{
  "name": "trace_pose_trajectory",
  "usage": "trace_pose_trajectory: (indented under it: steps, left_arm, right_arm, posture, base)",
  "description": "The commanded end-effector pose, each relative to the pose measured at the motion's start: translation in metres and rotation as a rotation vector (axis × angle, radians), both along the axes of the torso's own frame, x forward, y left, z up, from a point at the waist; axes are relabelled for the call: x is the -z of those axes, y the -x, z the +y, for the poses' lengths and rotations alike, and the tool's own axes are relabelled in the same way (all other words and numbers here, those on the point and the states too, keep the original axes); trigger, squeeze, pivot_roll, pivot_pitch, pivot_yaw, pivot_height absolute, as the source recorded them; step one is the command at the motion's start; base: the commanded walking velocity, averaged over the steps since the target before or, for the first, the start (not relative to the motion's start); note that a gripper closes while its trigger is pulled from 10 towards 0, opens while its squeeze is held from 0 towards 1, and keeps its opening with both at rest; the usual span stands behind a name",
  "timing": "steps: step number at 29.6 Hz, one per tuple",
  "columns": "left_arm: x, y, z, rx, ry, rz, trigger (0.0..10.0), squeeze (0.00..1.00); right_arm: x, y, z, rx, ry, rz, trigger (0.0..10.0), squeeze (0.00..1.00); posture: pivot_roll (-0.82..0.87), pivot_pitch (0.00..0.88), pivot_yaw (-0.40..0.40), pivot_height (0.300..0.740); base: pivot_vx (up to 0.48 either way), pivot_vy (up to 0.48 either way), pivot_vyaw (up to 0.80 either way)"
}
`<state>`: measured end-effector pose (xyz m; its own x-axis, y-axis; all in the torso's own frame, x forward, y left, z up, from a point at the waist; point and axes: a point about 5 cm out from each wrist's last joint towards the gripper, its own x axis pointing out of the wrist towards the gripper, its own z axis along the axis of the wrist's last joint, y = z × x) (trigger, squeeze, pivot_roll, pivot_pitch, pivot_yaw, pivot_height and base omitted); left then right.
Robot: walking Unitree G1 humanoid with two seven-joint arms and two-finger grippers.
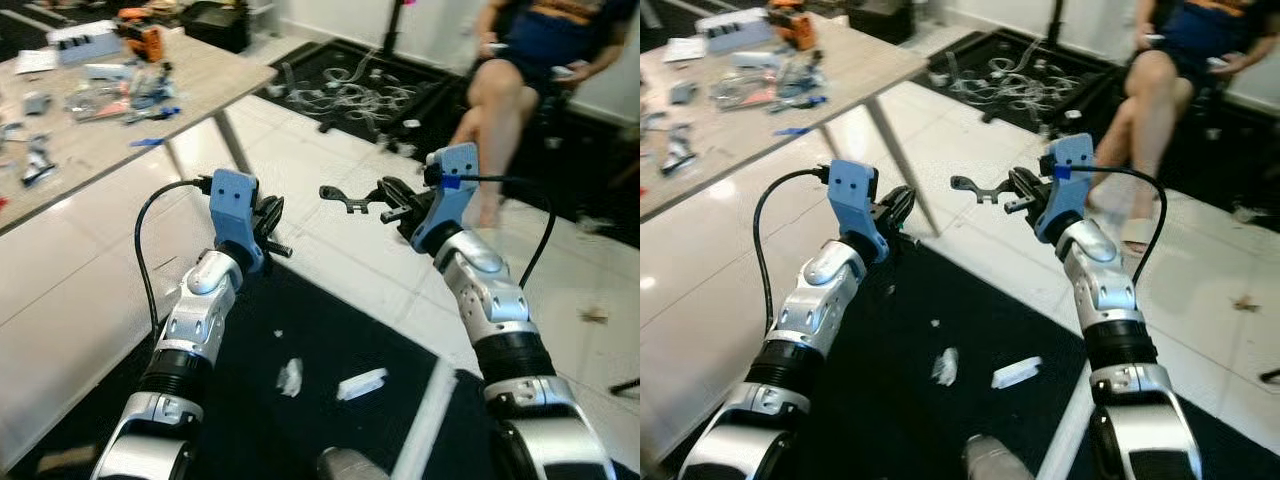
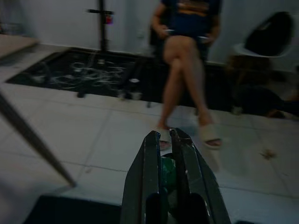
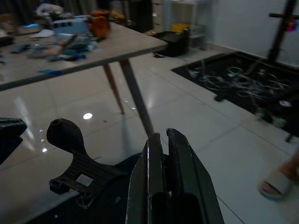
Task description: Picking trash to rubbish bin
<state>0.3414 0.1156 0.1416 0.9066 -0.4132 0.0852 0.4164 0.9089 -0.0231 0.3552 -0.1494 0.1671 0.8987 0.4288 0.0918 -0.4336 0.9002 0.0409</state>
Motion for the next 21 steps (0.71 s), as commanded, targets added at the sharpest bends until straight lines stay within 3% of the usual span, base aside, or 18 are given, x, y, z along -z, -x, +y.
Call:
trace_pose_trajectory:
  steps: [1,21]
  left_arm:
    - [0.0051,0.0013,-0.0032,0.015,-0.013,0.013,10.0,0.0]
    - [0.0054,0.0009,-0.004,0.025,-0.013,0.014,10.0,0.0]
  right_arm:
    - [0.0045,0.0006,-0.0001,-0.003,0.003,0.019,10.0,0.0]
    - [0.0049,-0.0001,0.0004,-0.008,-0.002,0.025,10.0,0.0]
  posture:
    - [-0.05,0.0,-0.001,0.74]
    - [-0.05,0.0,0.0,0.74]
  base:
    - [0.0,0.0,-0.79]
    - [0.0,0.0,-0.79]
